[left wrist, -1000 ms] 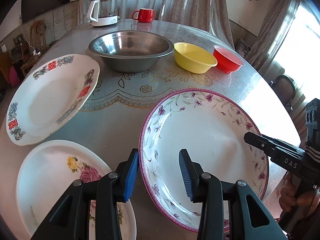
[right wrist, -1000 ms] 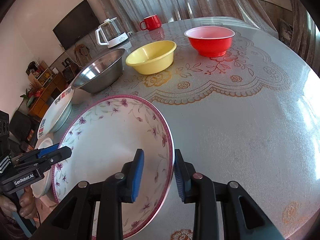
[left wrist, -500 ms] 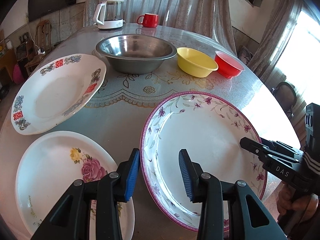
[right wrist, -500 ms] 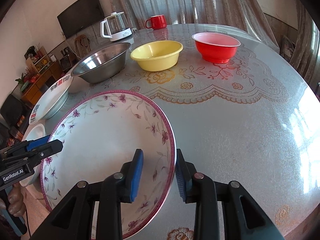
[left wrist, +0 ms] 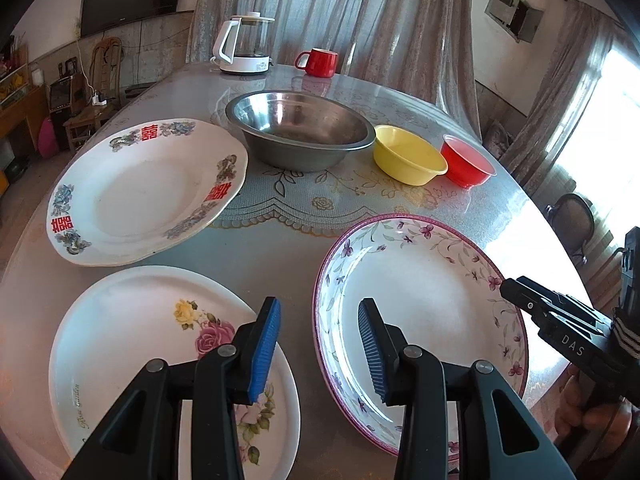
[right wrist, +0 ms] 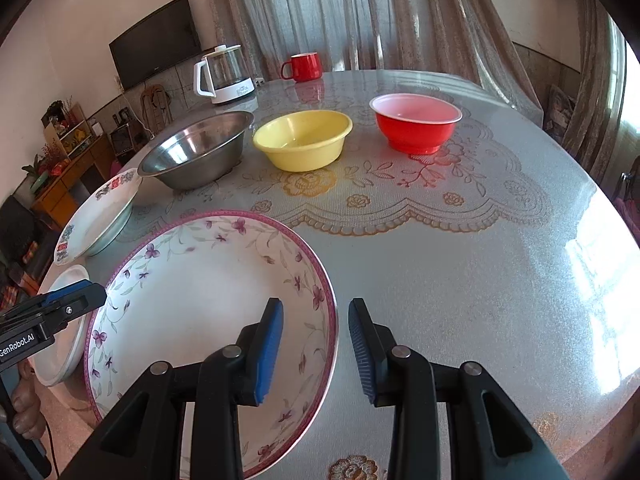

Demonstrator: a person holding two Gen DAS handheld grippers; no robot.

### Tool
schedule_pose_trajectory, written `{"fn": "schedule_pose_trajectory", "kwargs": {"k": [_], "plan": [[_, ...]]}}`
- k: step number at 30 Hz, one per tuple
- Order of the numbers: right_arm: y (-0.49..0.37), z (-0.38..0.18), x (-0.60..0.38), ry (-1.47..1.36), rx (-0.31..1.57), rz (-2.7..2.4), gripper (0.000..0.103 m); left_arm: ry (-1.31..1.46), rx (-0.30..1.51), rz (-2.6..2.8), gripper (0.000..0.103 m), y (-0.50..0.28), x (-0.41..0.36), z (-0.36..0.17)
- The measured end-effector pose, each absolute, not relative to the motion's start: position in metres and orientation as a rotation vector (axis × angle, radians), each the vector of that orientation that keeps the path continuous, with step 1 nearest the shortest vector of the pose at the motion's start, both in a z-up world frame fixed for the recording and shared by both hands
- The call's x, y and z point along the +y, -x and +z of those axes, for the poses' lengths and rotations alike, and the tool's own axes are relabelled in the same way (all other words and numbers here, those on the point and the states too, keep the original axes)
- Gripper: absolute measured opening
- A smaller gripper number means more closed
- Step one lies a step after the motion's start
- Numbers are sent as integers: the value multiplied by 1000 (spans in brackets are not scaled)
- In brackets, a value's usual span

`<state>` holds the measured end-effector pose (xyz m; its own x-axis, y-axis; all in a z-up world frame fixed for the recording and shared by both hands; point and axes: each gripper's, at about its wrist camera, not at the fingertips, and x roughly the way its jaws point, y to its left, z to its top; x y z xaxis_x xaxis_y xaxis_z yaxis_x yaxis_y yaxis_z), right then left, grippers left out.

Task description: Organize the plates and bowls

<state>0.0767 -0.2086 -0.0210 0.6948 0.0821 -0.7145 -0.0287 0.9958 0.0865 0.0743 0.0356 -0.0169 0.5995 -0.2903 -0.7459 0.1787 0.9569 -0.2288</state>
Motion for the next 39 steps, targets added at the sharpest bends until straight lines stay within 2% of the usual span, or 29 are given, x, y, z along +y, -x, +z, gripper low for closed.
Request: {"fn": "schedule_pose_trajectory", "kwargs": {"k": [6, 18, 23, 27, 30, 39], "plan": [[-77, -11, -189, -26, 766, 107, 34, 145, 859, -295, 41, -71, 37, -9], [-104, -34, -132, 38, 939, 247, 35, 174, 829, -282, 42, -81, 64, -7], [-109, -32, -124, 22, 944, 288, 35, 198, 837, -278, 43, -85, 75, -7], [-116, -24, -122, -37, 933, 325, 35, 215, 838, -262, 44, -86, 86, -5], [-125, -17, -120, -110, 930, 372, 35, 238, 835, -242, 50, -88, 99, -4], [-164, -8, -90, -256, 948, 489, 35, 298, 791, -144, 50, -96, 153, 4]]}}
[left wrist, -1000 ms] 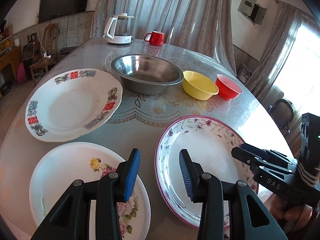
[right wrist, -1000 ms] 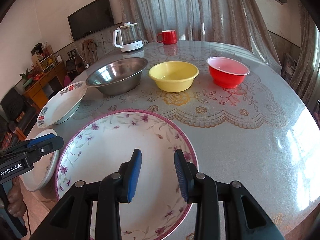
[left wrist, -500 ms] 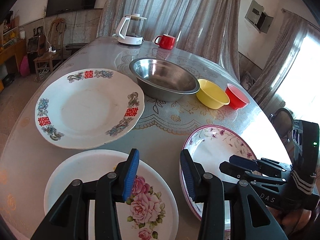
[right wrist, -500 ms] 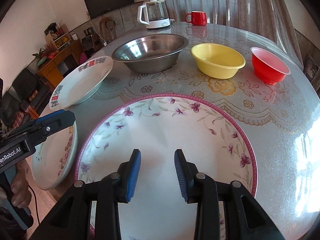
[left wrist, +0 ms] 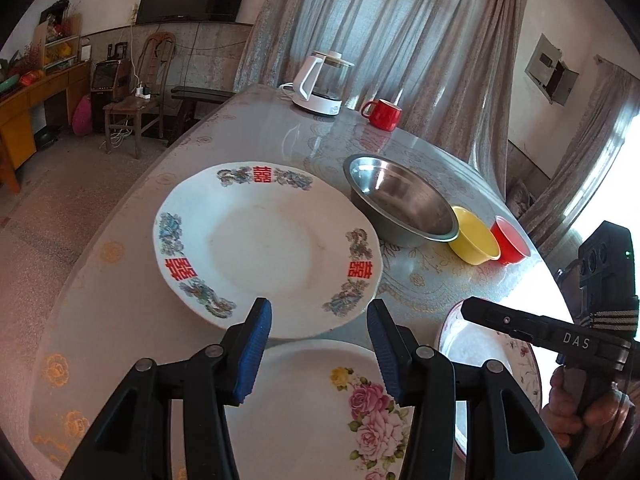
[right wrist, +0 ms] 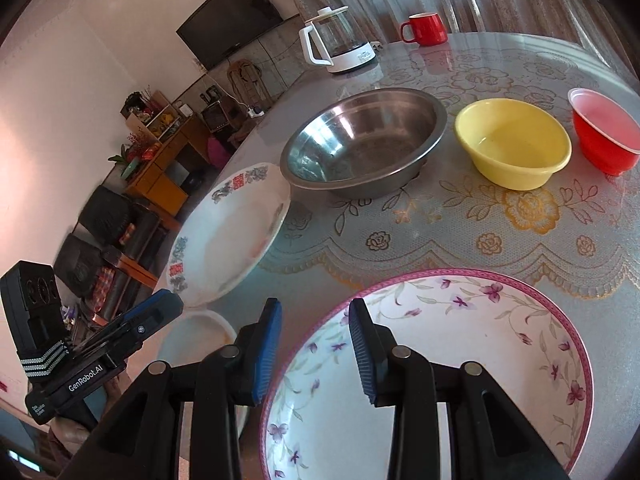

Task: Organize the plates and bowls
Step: 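Reach the left gripper to the double-happiness plate rim and grasp it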

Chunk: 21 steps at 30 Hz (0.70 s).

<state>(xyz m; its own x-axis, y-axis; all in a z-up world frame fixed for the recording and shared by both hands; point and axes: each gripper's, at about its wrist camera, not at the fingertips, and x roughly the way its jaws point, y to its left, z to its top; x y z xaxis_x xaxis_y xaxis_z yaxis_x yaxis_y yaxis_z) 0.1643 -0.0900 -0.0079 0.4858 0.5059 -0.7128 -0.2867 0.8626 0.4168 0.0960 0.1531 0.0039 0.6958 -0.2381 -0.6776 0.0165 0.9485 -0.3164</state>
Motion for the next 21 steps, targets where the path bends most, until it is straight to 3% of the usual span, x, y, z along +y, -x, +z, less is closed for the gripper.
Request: {"fn": "schedule_pose_trajectory", "kwargs": {"k": [21], "plan": [[-239, -34, -30, -348, 1046, 514, 34, 410, 795, -13, 55, -174, 261, -19]]}}
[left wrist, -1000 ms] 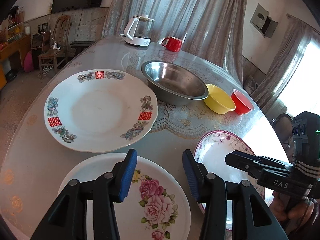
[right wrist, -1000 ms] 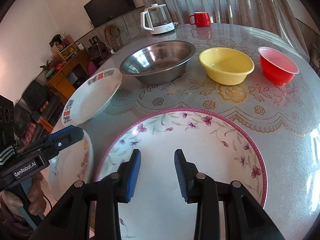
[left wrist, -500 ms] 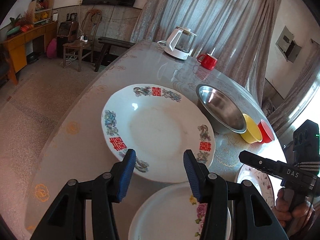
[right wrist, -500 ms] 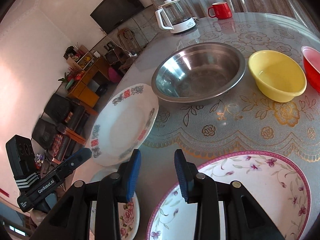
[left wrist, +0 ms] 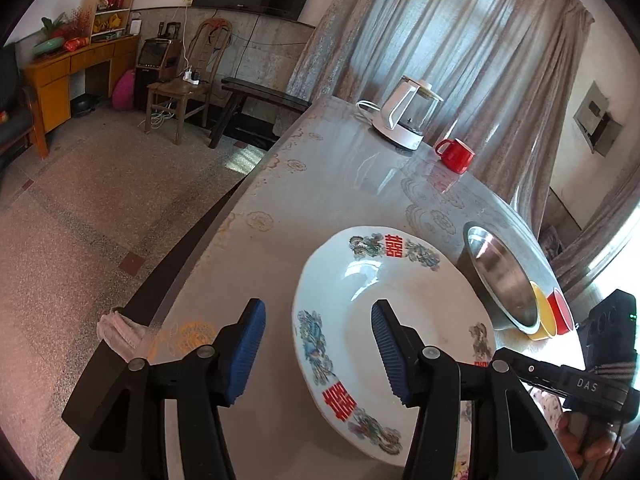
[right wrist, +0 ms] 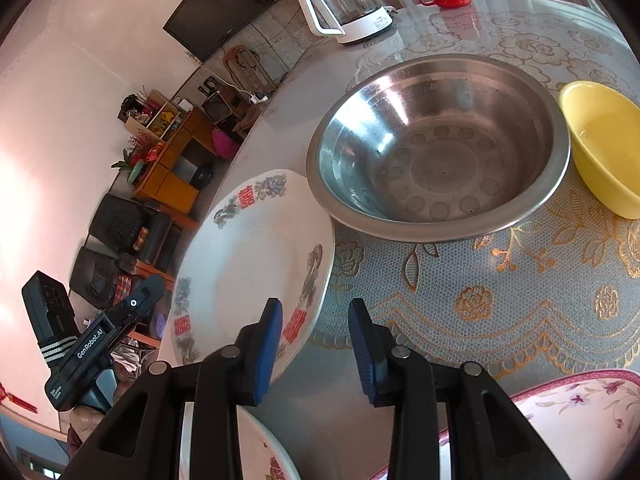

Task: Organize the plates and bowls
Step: 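Reach the left gripper to the double-happiness plate rim and grasp it, then lift the double-happiness plate with the left gripper over the purple-floral plate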

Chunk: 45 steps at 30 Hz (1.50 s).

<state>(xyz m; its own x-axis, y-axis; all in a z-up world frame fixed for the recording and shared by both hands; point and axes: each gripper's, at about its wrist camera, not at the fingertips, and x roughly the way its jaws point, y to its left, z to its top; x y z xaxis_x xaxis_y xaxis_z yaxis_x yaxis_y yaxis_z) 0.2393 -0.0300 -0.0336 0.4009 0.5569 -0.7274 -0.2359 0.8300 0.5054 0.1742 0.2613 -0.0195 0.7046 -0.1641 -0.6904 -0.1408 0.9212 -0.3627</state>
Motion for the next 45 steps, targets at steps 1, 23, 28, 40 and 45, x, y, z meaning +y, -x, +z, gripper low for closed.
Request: {"fn": "schedule_pose_trajectory", "kwargs": {"k": [1, 23, 28, 40, 45], "plan": [[-242, -35, -28, -344, 1047, 513, 33, 397, 806, -13, 55, -178, 261, -21], [-254, -48, 4, -231, 1081, 534, 21, 432, 923, -60, 29, -216, 255, -45], [-254, -44, 3, -227, 1079, 518, 21, 421, 907, -31, 28, -205, 249, -40], [-241, -32, 9, -129, 1023, 506, 20, 308, 877, -12, 26, -182, 235, -36], [-236, -24, 4, -130, 995, 522, 20, 258, 846, -8, 26, -168, 231, -30]]}}
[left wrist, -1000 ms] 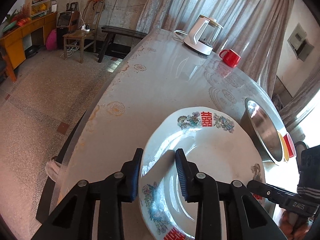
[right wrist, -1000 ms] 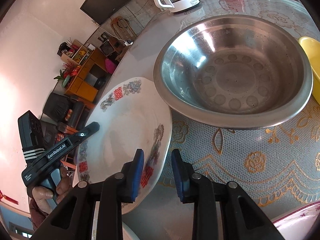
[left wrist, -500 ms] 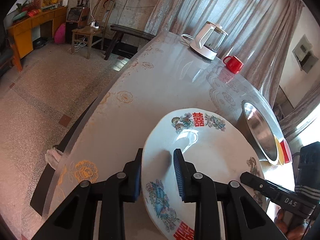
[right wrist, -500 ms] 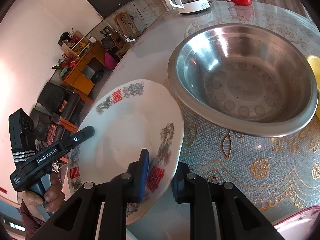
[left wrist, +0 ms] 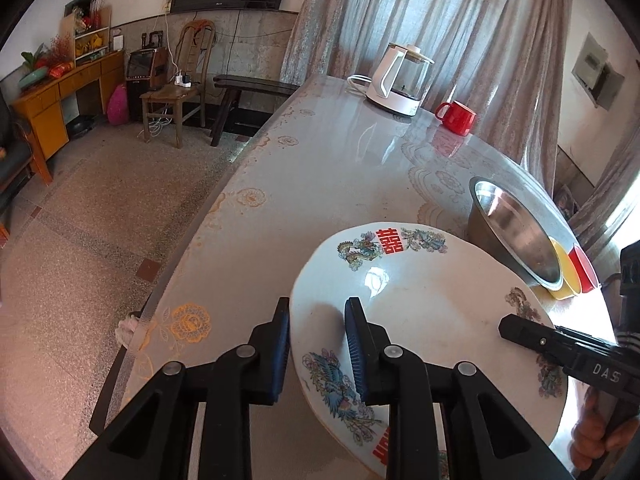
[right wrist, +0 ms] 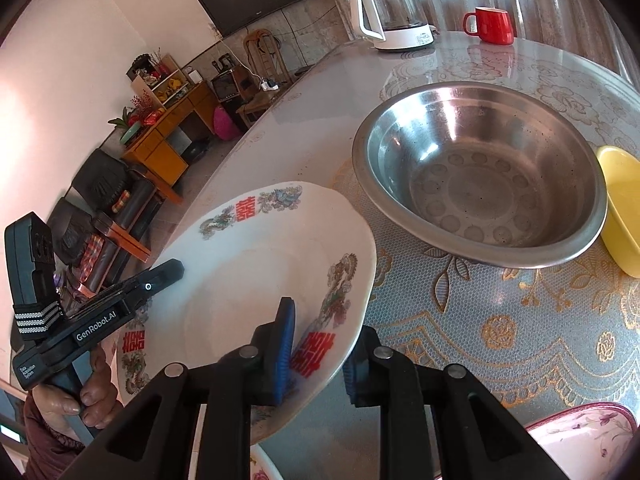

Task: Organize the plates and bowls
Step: 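Lift the double-happiness plate with the left gripper over the purple-floral plate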

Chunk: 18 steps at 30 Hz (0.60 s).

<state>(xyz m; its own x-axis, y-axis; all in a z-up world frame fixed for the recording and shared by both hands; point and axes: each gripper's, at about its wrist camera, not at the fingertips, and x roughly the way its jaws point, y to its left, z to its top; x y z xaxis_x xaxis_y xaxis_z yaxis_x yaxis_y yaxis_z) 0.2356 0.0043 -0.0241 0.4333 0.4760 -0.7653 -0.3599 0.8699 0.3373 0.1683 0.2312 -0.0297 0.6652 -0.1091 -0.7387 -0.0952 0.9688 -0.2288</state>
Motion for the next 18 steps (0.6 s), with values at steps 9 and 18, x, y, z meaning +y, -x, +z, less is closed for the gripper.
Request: {"fn": "schedule_pose_trajectory", "kwargs": {"k": [9, 18], "plan": [[-220, -16, -5, -130, 955, 536, 20, 225, 802, -24, 26, -147, 220, -21], [-212, -18, -27, -151, 958, 502, 20, 227, 782, -58, 26, -137, 204, -19]]}}
